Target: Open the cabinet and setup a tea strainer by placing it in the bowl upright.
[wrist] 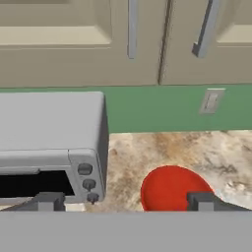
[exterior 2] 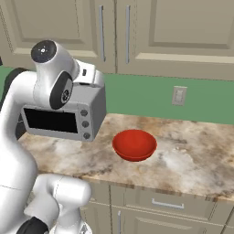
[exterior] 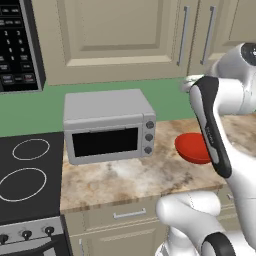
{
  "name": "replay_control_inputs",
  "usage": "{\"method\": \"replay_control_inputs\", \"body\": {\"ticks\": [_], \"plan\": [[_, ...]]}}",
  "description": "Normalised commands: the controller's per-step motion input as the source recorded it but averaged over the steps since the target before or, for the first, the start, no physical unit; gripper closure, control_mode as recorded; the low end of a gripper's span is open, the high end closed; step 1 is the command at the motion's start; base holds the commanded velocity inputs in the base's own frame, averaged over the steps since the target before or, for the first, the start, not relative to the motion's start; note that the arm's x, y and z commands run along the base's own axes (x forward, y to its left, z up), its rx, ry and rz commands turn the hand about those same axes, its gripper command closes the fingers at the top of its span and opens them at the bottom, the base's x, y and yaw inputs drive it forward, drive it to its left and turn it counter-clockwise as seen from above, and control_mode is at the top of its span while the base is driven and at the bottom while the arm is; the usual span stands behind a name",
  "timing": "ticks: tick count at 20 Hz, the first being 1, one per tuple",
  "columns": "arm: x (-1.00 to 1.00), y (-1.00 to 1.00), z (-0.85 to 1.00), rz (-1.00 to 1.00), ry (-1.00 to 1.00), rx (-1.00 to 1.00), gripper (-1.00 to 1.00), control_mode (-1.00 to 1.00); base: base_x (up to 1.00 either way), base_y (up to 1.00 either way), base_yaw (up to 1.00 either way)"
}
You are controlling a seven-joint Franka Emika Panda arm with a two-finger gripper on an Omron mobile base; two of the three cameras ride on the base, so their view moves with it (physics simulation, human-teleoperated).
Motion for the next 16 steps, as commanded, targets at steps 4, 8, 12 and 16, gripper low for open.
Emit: {"method": "replay_control_inputs", "body": {"ticks": [4,8,12,16], "plan": [[-0.01,-0.31,0.96,-0.19,-0.14,0.0,-1.0,-1.0,0.0,0.0,0.0],[0.12,-0.08,0.49,-0.12,-0.02,0.07,-1.0,-1.0,0.0,0.0,0.0],[0.24,0.01,0.41,0.0,-0.01,0.0,-1.0,-1.0,0.0,0.0,0.0],[0.52,0.0,0.03,0.03,0.02,0.0,-1.0,-1.0,0.0,0.0,0.0]]}}
